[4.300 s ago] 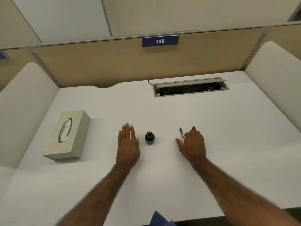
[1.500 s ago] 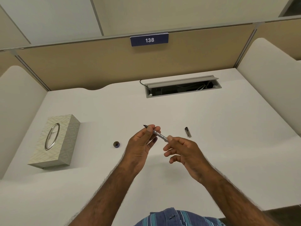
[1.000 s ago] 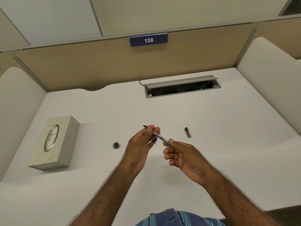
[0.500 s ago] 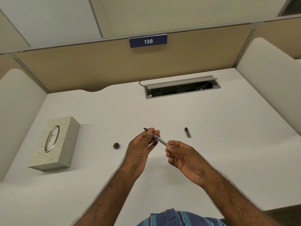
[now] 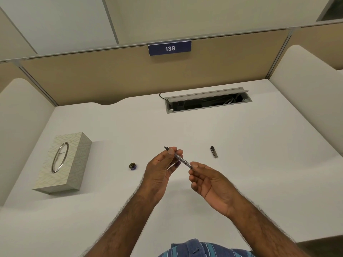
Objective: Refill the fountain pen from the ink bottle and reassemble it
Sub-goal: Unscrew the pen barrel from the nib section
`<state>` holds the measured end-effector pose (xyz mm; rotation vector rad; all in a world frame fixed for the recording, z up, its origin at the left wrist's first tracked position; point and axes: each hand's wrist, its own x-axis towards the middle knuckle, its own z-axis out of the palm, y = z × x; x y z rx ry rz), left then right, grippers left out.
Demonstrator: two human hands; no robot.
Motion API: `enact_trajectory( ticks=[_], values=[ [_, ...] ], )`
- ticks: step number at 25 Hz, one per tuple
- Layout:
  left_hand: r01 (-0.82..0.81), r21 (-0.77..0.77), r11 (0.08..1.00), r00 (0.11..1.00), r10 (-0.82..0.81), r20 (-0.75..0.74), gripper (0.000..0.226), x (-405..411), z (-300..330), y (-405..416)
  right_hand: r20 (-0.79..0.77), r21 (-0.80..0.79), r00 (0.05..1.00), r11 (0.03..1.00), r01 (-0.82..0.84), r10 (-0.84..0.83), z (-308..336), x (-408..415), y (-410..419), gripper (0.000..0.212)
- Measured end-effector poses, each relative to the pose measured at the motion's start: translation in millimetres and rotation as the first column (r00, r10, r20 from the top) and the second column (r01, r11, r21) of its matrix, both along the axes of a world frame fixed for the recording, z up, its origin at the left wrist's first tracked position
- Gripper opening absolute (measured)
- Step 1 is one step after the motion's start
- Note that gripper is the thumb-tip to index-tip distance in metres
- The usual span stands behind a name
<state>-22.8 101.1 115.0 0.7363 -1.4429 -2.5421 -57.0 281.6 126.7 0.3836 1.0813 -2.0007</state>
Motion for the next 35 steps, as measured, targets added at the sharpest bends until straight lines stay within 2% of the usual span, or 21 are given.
enact_trajectory(
  ticks=[3, 8, 13, 22, 25, 29, 35],
  values=[
    [0.006, 0.001, 1.0, 1.0, -0.006, -0.006, 0.035, 0.8, -0.6, -0.2, 0.007, 0.029, 1.0, 0.999, -0.03, 0.03, -0.3, 2.3, 0.5, 0.023],
    [0.009, -0.007, 1.0, 1.0, -0.009, -0.01, 0.034, 0.8, -0.7, 0.9, -0.039, 0.019, 0.998, 0.999, 0.049, -0.048, -1.5, 5.3, 1.4, 0.027],
    [0.021, -0.018, 1.0, 1.0, -0.021, -0.003, 0.038, 0.6, -0.4, 3.7, -0.06, 0.053, 0.998, 0.998, 0.022, -0.019, -2.9, 6.9, 4.9, 0.028],
    [0.009, 0.03, 1.0, 1.0, -0.009, -0.001, 0.042, -2.6, -2.2, 7.7, -0.132, 0.092, 0.989, 0.993, 0.075, -0.063, -7.8, 7.4, 13.9, 0.026],
    [0.011, 0.047, 0.999, 1.0, -0.011, 0.001, 0.039, -2.7, -3.6, 7.4, -0.2, 0.163, 0.98, 0.986, 0.02, 0.013, -10.3, 7.4, 18.5, 0.027],
    [0.019, 0.051, 0.998, 1.0, -0.019, 0.008, 0.038, -2.4, -5.4, 5.8, -0.31, 0.357, 0.926, 0.929, -0.095, 0.213, -11.4, 1.1, 26.3, 0.021],
    [-0.026, 0.093, 0.995, 1.0, 0.025, 0.009, 0.031, -6.1, -8.3, -6.8, -0.34, 0.529, 0.879, 0.841, -0.117, 0.336, -21.9, -20.0, 38.4, 0.011]
  ],
)
